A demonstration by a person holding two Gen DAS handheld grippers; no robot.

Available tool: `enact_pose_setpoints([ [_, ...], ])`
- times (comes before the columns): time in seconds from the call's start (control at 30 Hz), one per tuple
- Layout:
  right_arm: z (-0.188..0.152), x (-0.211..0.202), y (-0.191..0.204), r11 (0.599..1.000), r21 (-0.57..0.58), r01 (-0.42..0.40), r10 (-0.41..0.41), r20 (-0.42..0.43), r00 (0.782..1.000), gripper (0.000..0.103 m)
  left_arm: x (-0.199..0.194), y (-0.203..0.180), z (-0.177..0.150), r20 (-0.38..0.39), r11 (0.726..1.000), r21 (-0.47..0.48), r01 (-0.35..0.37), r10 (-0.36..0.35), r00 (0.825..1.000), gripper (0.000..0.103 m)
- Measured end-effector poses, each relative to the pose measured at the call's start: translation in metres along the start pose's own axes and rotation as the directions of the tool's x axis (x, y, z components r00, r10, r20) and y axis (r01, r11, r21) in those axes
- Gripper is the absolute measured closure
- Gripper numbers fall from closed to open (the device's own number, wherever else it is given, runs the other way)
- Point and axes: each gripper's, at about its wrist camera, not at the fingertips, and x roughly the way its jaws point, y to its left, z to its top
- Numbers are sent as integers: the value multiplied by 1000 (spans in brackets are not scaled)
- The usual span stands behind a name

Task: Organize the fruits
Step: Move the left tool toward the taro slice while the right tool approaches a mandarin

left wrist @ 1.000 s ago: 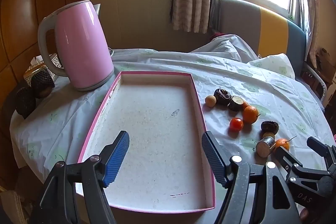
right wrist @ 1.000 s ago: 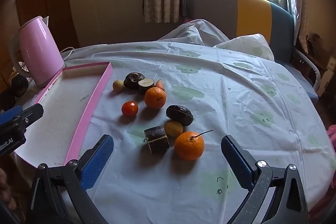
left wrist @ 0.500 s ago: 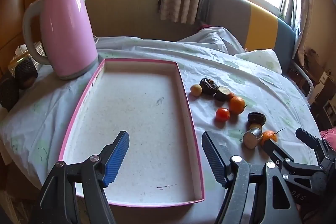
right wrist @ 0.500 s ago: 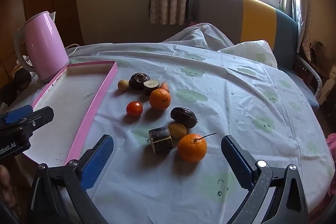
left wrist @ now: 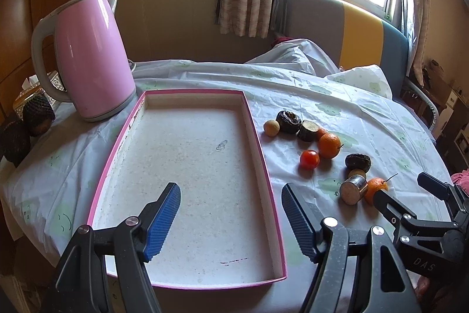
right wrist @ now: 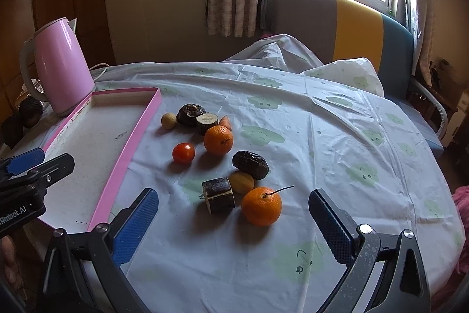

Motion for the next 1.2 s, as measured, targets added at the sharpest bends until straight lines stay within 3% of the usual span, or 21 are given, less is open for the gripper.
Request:
enact_pose_setpoints([
  [0.8, -3, -2, -21, 999, 35, 7, -8, 3, 1000, 0, -2, -25, -1, -2, 996, 74, 40, -40, 999, 30],
  [1.2, -8, 6, -42, 998, 69, -1, 3, -26, 1000, 0, 9, -48, 4, -63, 982, 123, 145, -138, 988, 30],
])
